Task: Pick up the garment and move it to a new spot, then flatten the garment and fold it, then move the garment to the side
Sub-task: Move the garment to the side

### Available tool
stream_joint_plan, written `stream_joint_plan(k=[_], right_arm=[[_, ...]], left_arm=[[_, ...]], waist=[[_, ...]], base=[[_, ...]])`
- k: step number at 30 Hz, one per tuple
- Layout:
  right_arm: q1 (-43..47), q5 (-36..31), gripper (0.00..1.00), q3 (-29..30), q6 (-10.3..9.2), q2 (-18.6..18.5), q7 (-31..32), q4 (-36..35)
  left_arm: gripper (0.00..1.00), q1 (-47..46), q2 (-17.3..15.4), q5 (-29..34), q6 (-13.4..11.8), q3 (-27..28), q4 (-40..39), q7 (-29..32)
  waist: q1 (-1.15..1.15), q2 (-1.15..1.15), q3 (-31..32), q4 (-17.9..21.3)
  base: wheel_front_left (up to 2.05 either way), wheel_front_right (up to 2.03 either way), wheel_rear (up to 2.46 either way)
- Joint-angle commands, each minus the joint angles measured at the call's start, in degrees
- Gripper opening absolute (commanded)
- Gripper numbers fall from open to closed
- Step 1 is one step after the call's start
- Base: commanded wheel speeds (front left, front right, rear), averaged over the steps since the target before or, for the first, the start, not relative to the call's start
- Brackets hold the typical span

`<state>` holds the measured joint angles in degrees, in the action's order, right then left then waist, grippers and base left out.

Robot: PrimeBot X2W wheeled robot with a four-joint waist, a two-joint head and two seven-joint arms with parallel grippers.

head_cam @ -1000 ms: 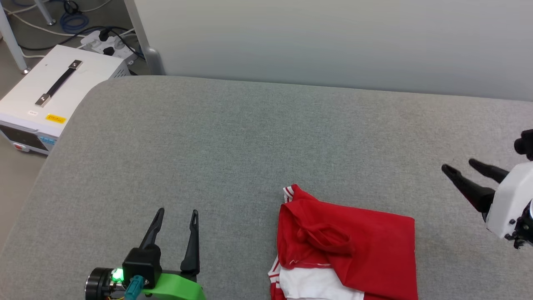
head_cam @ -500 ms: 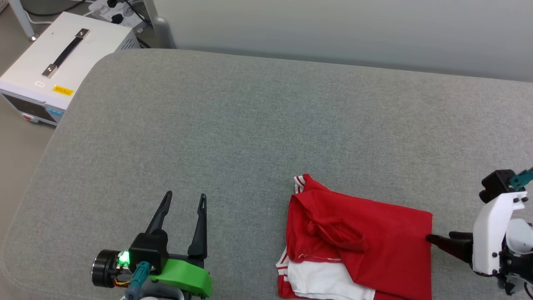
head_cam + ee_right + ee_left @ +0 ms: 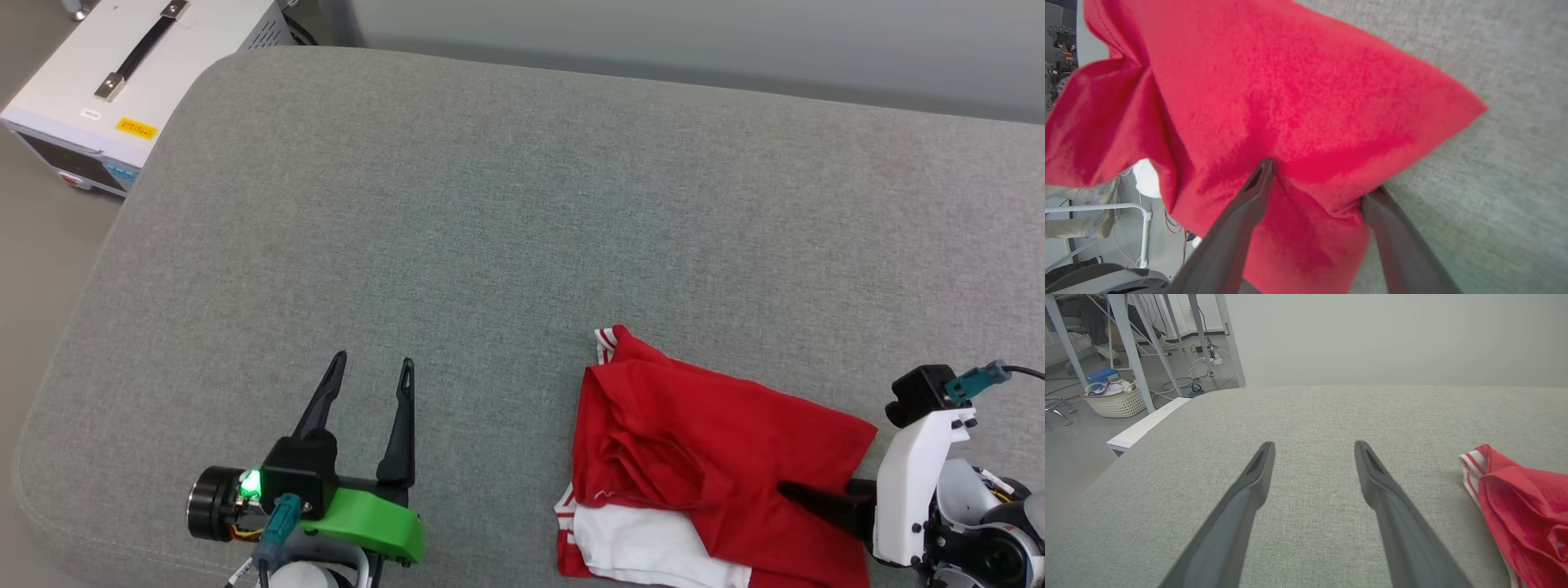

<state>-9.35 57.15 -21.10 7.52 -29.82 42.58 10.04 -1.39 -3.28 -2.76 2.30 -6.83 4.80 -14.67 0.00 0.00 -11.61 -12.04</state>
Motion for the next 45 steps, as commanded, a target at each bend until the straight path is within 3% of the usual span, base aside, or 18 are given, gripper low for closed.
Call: stream_joint_plan(k=[1, 3, 4, 5, 13, 20, 34, 45], right_arm=[[1.2, 0.6, 1.00, -2.3, -0.03, 1.2, -0.3, 1.6], [0.9, 0.6, 1.00, -3.7, -0.03, 0.7, -1.6, 1.4], [0.6, 0.7, 0.29, -4.2, -0.03, 0.3, -2.6, 1.2], [0.3, 0.8, 0.00, -4.4, -0.03, 0.0, -3.5, 1.0], [-3.1, 1.2, 0.00, -5.4, -0.03, -3.7, -11.0, -2.7], [-7.5, -1.3, 0.00, -5.0, -0.03, -9.1, -15.0, -6.9], [-15.0, -6.0, 0.00, -3.2, -0.03, -15.8, -16.6, -8.4], [-18.3, -7.5, 0.00, 4.1, -0.03, -21.8, -15.5, -3.8]], left_arm=[[1.00, -1.0, 0.3, -0.4, 0.0, 0.0, 0.1, -0.3], [1.00, -1.2, 0.3, -0.4, -0.1, 0.0, 0.2, -0.3], [1.00, -1.2, 0.3, -0.4, -0.2, 0.0, 0.2, -0.3], [1.00, -1.3, 0.3, -0.4, -0.2, -0.1, 0.2, -0.3], [1.00, -0.4, 0.4, -0.5, -0.6, -0.1, 0.4, -0.3], [1.00, 0.2, 0.4, -0.6, -0.8, 0.1, -0.1, -0.3], [1.00, -0.4, 0.4, -0.5, -1.5, 1.6, -1.7, -0.3], [1.00, -3.4, -0.3, 0.8, -0.7, 2.2, -4.5, -0.3]], waist=[[0.00, 0.00, 0.0, -0.1], [0.00, 0.00, 0.0, 0.0], [0.00, 0.00, 0.1, 0.1], [0.00, 0.00, 0.1, 0.2], [0.00, 0.00, 1.7, 2.2], [0.00, 0.00, 2.2, 6.4], [0.00, 0.00, 0.0, 16.9], [0.00, 0.00, -7.4, 18.1]], base=[[0.00, 0.00, 0.00], [0.00, 0.00, 0.00], [0.00, 0.00, 0.00], [0.00, 0.00, 0.00], [0.00, 0.00, 0.00], [0.00, 0.00, 0.00], [0.00, 0.00, 0.00], [0.00, 0.00, 0.00]])
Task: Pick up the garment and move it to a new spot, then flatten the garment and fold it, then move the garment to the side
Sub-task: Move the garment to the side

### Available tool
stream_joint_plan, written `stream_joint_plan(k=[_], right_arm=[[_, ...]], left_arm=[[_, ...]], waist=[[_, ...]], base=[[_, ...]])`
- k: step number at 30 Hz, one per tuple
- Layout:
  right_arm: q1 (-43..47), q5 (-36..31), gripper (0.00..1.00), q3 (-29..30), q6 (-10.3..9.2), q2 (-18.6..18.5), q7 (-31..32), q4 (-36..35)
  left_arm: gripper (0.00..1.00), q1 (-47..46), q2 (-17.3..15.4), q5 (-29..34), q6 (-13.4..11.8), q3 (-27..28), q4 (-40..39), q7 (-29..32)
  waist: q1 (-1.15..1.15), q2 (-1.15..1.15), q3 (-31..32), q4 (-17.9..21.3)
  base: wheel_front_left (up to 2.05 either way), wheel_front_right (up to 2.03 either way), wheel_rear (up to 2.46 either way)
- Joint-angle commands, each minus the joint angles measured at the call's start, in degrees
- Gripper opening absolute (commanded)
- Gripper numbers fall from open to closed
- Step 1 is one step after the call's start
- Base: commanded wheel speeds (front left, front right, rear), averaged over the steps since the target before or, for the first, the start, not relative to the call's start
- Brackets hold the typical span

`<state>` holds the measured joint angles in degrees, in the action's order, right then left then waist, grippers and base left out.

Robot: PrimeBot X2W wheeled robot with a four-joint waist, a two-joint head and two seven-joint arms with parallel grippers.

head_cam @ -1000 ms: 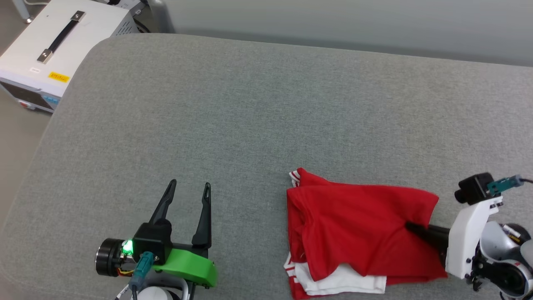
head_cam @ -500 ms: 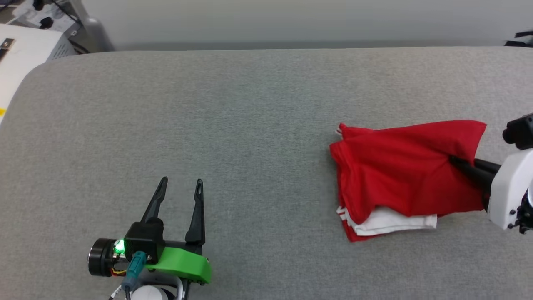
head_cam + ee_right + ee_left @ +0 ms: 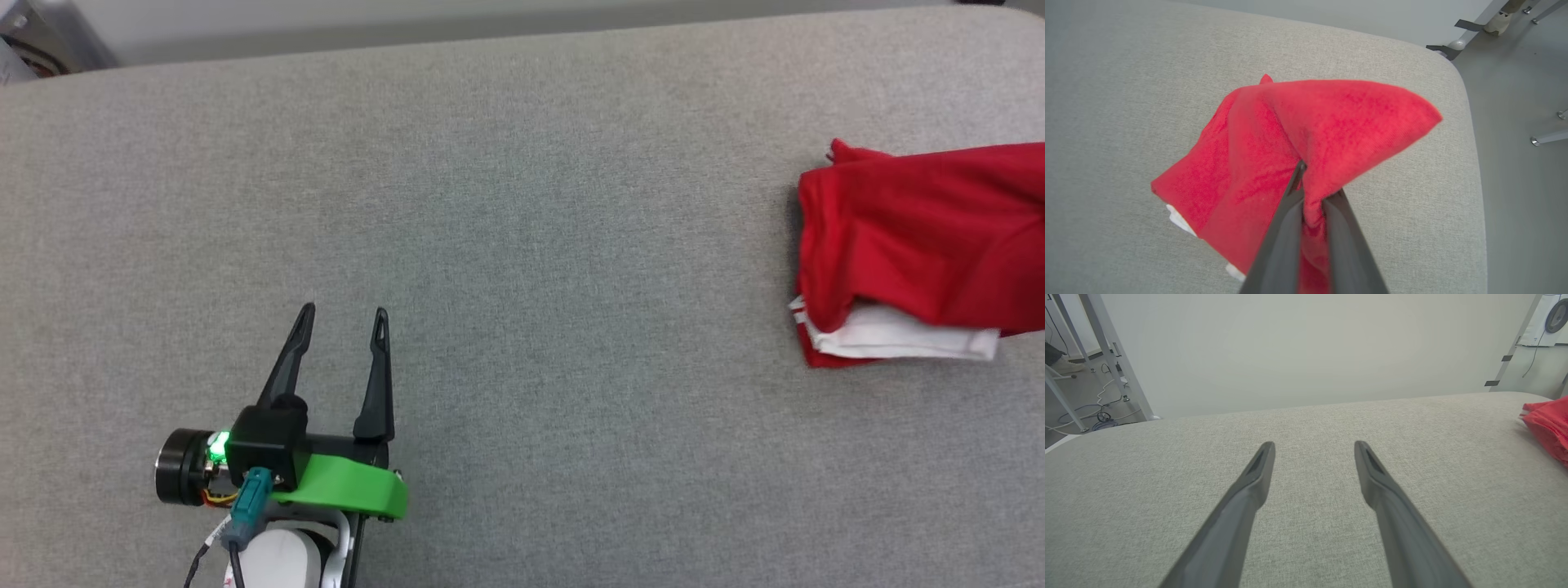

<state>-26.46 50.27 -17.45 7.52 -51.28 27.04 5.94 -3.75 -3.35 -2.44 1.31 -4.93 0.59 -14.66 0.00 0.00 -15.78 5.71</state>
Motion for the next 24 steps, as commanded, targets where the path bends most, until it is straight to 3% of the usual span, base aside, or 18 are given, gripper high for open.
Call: stream_joint_plan(k=[1, 12, 21, 22, 23, 24], right_arm=[[-1.6, -1.3, 0.00, 0.9, -0.03, -1.0, 0.3, 1.0], [-8.4, -9.8, 0.00, 5.5, -0.03, -6.3, 0.3, 14.0], [-16.3, -13.1, 0.00, 7.3, -0.03, -6.3, -5.0, 27.4], [-17.0, -12.9, 0.08, 7.0, -0.03, -5.8, -5.3, 28.9], [-17.6, -13.0, 0.64, 6.7, -0.03, -5.4, -5.6, 29.8], [-18.2, -13.5, 1.00, 6.3, -0.03, -5.1, -6.6, 30.7]], left_arm=[[1.00, -1.5, -0.4, 0.6, 0.4, 0.3, -0.6, -0.3], [1.00, -7.0, -0.5, 1.6, 1.1, -1.0, -4.0, -0.3], [1.00, -9.5, -0.7, 1.9, 1.4, -1.7, -5.5, -0.3], [1.00, -9.6, -0.7, 1.8, 1.4, -1.7, -5.5, -0.3], [1.00, -9.7, -0.7, 1.8, 1.3, -1.7, -5.5, -0.3], [1.00, -9.6, -0.7, 1.8, 1.2, -1.8, -5.3, -0.3]], waist=[[0.00, 0.00, -4.0, 0.3], [0.00, 0.00, -14.0, -1.9], [0.00, 0.00, -18.0, -3.6], [0.00, 0.00, -18.0, -3.7], [0.00, 0.00, -17.9, -3.7], [0.00, 0.00, -17.7, -3.8]], base=[[0.00, 0.00, 0.00], [0.00, 0.00, 0.00], [0.00, 0.00, 0.00], [0.00, 0.00, 0.00], [0.00, 0.00, 0.00], [0.00, 0.00, 0.00]])
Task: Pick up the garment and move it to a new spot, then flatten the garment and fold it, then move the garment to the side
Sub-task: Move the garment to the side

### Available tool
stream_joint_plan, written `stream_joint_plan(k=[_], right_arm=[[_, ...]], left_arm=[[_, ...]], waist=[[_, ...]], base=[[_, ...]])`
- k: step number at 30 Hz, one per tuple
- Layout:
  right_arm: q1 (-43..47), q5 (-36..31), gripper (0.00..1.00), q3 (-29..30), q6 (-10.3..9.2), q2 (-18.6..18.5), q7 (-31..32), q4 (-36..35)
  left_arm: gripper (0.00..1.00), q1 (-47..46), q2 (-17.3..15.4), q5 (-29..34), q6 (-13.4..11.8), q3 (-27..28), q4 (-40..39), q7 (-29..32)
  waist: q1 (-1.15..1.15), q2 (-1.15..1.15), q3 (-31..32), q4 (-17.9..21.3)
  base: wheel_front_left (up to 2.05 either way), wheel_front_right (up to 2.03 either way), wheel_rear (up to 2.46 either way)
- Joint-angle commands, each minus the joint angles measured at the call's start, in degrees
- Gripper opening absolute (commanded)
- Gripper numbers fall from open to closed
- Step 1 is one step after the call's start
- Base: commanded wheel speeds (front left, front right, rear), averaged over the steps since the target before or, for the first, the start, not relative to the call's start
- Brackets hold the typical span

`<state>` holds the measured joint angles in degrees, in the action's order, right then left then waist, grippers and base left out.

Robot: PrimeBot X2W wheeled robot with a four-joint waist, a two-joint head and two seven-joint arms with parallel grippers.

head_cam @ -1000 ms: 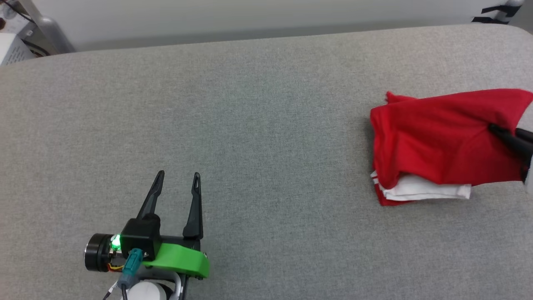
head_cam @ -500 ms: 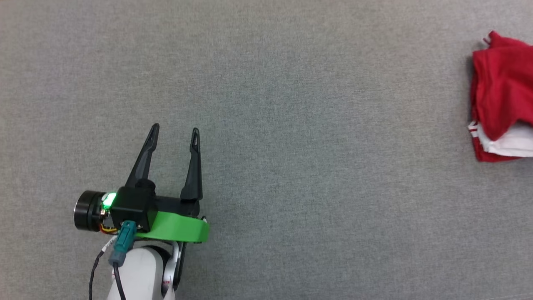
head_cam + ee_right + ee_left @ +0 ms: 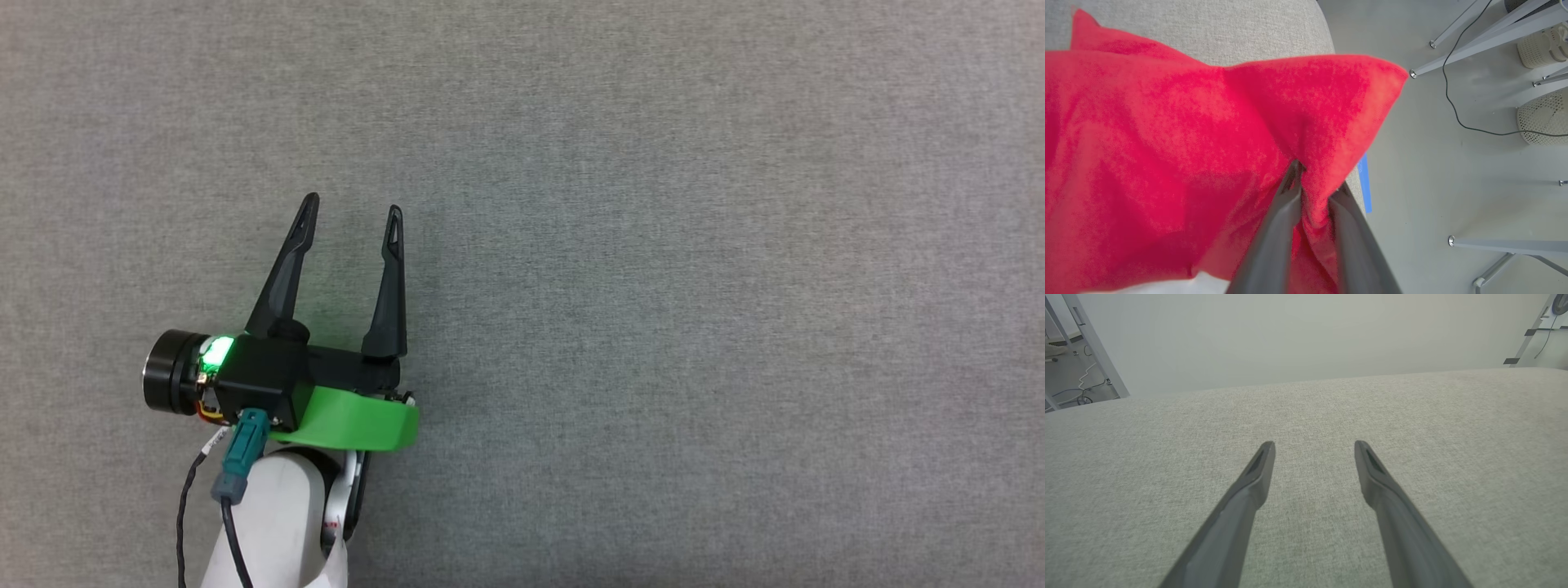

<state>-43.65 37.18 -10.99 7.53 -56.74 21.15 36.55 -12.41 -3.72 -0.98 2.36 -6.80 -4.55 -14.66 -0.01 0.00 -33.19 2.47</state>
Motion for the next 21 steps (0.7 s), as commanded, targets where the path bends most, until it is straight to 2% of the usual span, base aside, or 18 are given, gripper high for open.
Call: stream_joint_plan(k=[1, 3, 7, 12, 16, 21], right_arm=[[-1.4, -1.0, 1.00, -0.4, -0.04, 0.6, -1.6, 1.0], [-2.1, -2.0, 1.00, -0.7, -0.04, 0.9, -3.7, 3.2], [-2.9, -5.0, 1.00, 1.1, -0.04, 2.1, -11.8, 8.6], [-1.1, -6.0, 1.00, 2.3, -0.04, 4.7, -22.0, 11.2], [0.0, -7.4, 1.00, 2.8, -0.04, 6.6, -30.5, 10.7], [1.5, -9.6, 1.00, 4.1, -0.04, 11.2, -35.4, 6.7]], left_arm=[[1.00, -0.9, -0.3, 0.3, 0.1, 0.0, -0.1, -0.3], [1.00, -0.7, -0.2, 0.2, 0.0, 0.0, 0.3, -0.3], [1.00, 0.1, -0.1, -0.3, -0.4, -0.2, 0.9, -0.3], [1.00, 2.6, 0.1, -1.1, -1.0, 0.1, 1.8, -0.3], [1.00, 4.9, 0.2, -1.5, -1.3, 0.8, 2.4, -0.3], [1.00, 7.9, 0.2, -2.2, -1.5, 1.9, 3.3, -0.3]], waist=[[0.01, 0.00, 0.1, -0.5], [0.01, 0.00, 1.0, -0.6], [0.01, 0.00, 4.4, -1.0], [0.01, 0.00, 9.3, -1.2], [0.01, 0.00, 13.2, -1.4], [0.01, 0.00, 17.7, -2.1]], base=[[0.00, 0.00, 0.00], [0.00, 0.00, 0.00], [0.00, 0.00, 0.00], [0.00, 0.00, 0.00], [0.00, 0.00, 0.00], [0.00, 0.00, 0.00]])
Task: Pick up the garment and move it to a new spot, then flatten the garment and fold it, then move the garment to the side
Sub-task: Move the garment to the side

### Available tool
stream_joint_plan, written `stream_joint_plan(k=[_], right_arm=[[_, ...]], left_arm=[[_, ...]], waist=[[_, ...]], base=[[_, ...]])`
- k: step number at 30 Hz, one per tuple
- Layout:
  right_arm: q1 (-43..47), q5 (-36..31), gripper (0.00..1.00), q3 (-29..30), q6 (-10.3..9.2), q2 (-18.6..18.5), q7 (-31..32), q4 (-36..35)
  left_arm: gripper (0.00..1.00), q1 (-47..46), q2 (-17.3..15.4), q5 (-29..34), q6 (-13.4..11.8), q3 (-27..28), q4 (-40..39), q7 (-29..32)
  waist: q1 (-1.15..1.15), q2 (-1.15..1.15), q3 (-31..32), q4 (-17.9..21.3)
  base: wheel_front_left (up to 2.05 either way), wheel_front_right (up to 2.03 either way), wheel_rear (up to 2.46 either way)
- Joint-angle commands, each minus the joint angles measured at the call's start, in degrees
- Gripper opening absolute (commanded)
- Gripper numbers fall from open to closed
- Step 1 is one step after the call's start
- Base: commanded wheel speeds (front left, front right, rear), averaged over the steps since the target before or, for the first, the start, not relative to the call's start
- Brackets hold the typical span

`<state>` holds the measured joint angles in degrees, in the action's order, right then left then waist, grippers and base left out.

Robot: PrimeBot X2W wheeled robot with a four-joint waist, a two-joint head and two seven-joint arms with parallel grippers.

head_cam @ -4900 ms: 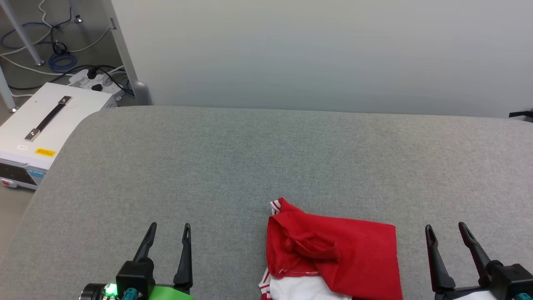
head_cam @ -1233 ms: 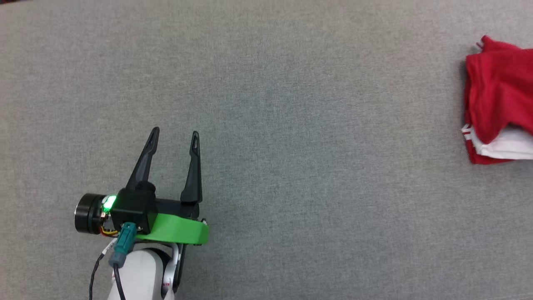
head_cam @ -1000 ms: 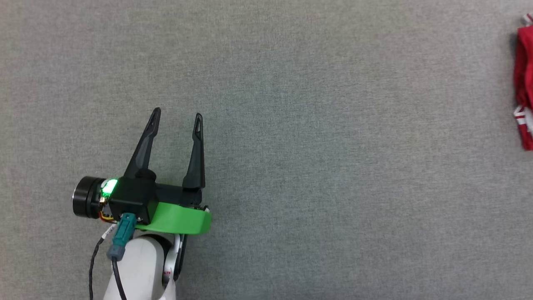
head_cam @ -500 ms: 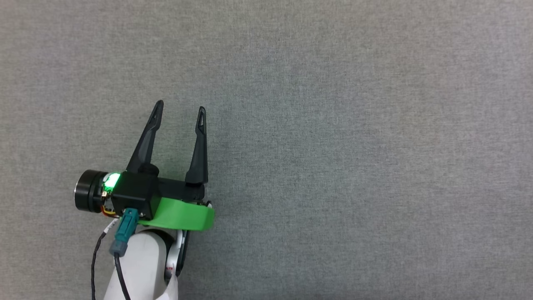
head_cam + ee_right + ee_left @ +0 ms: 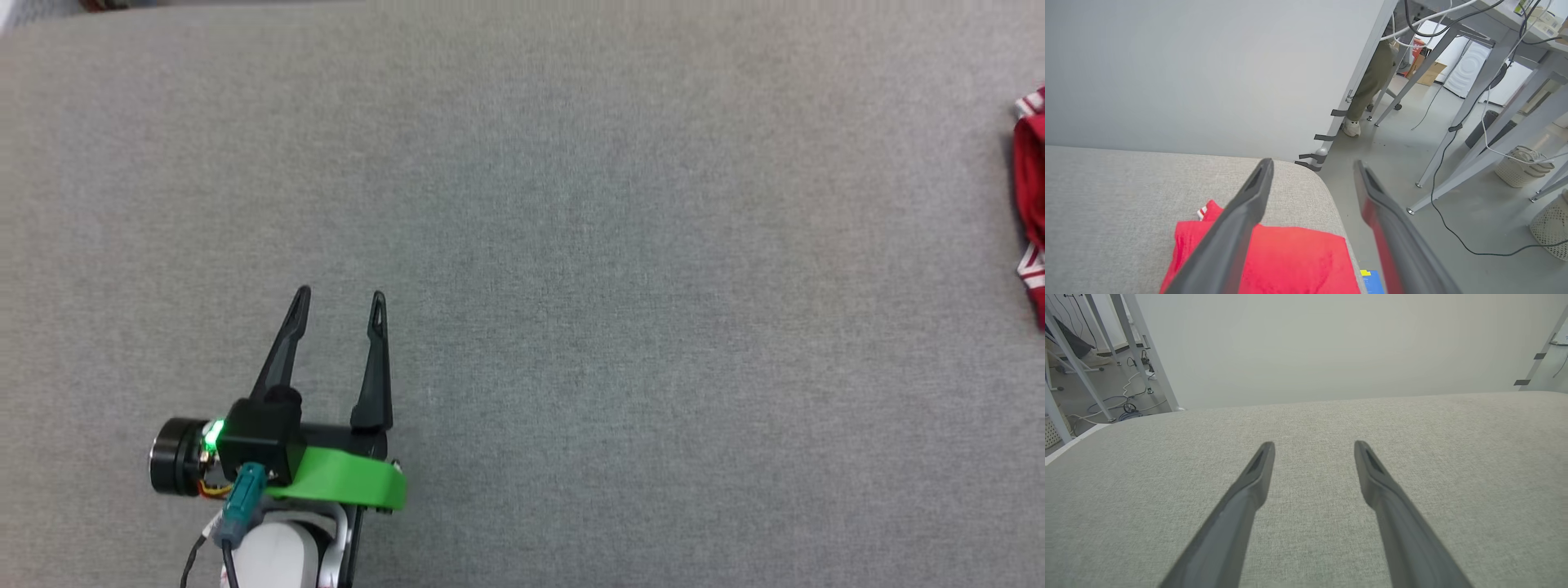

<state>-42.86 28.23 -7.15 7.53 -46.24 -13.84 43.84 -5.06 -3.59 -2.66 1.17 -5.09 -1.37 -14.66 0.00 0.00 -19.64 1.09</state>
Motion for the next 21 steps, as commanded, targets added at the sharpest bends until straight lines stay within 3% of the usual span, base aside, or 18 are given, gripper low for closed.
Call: stream_joint_plan(k=[1, 11, 14, 21], right_arm=[[1.2, -1.4, 1.00, 0.7, -0.04, 1.7, -0.7, -1.8], [15.0, -13.7, 1.00, 11.6, -0.04, 18.9, -1.1, -27.1], [19.9, -16.6, 1.00, 11.9, -0.04, 24.9, -1.1, -33.4], [30.3, -19.3, 1.00, 9.1, -0.04, 33.1, -1.2, -40.6]], left_arm=[[1.00, 1.0, 0.1, -0.6, -0.3, 0.3, 0.3, -0.3], [1.00, 4.0, 0.3, -1.4, -0.3, 2.3, 2.5, -0.3], [1.00, 4.7, 0.3, -1.4, -0.1, 2.9, 3.1, -0.3], [1.00, 6.0, 0.4, -1.5, 0.3, 3.2, 4.5, -0.3]], waist=[[0.00, 0.00, 4.8, -0.9], [0.00, 0.00, 11.0, -3.8], [0.00, 0.00, 12.5, -4.4], [0.00, 0.00, 15.6, -5.6]], base=[[0.00, 0.00, 0.00], [0.00, 0.00, 0.00], [0.00, 0.00, 0.00], [0.00, 0.00, 0.00]])
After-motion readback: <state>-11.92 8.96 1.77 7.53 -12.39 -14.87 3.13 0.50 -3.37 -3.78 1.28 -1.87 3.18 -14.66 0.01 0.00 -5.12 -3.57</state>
